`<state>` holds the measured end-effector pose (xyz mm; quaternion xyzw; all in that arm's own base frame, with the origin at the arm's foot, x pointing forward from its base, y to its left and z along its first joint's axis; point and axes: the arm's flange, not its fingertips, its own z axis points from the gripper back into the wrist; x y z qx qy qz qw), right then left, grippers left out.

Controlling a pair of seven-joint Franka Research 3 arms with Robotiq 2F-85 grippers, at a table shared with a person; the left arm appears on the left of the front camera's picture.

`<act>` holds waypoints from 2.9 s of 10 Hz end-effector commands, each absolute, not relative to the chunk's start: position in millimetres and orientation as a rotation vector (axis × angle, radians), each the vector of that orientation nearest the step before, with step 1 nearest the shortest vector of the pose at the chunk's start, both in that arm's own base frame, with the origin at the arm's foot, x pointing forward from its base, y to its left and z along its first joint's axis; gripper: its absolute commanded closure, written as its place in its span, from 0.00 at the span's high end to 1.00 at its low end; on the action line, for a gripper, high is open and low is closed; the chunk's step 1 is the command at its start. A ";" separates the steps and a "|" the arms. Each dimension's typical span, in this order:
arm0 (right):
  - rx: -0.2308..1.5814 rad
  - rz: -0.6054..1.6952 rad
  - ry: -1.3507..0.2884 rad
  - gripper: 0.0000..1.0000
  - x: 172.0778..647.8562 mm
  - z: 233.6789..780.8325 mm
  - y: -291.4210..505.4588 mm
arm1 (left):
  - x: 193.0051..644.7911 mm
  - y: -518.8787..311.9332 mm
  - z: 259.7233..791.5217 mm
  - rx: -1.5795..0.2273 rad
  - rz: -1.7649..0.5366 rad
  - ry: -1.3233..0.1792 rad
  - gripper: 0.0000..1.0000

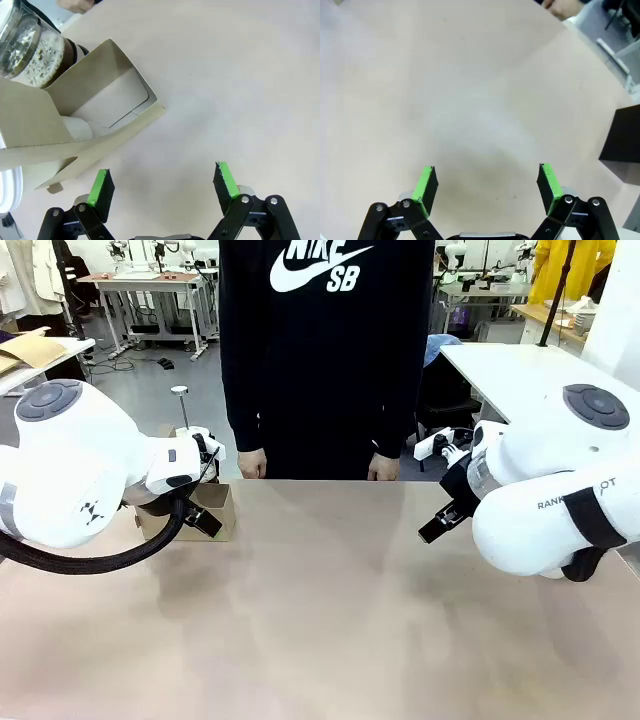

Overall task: Pour a drink into a cup and package it in a carrier.
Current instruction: Pick up the 600 ml Paper Cup and place it in the middle top area of the table.

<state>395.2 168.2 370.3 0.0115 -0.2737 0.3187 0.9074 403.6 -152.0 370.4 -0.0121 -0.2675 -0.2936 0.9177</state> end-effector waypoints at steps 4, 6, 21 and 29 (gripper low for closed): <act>0.024 0.658 -0.565 1.00 395.2 370.3 168.2 | 403.5 -152.0 370.4 -0.025 -0.604 -0.550 1.00; 0.024 0.658 -0.565 1.00 395.2 370.3 168.2 | 403.5 -152.0 370.4 -0.025 -0.604 -0.550 1.00; 0.598 0.933 -0.624 1.00 443.8 573.3 -46.2 | 403.5 -152.0 370.4 -0.025 -0.604 -0.550 1.00; 0.809 0.922 -0.900 1.00 348.1 469.7 -220.8 | 403.5 -152.0 370.4 -0.025 -0.604 -0.550 1.00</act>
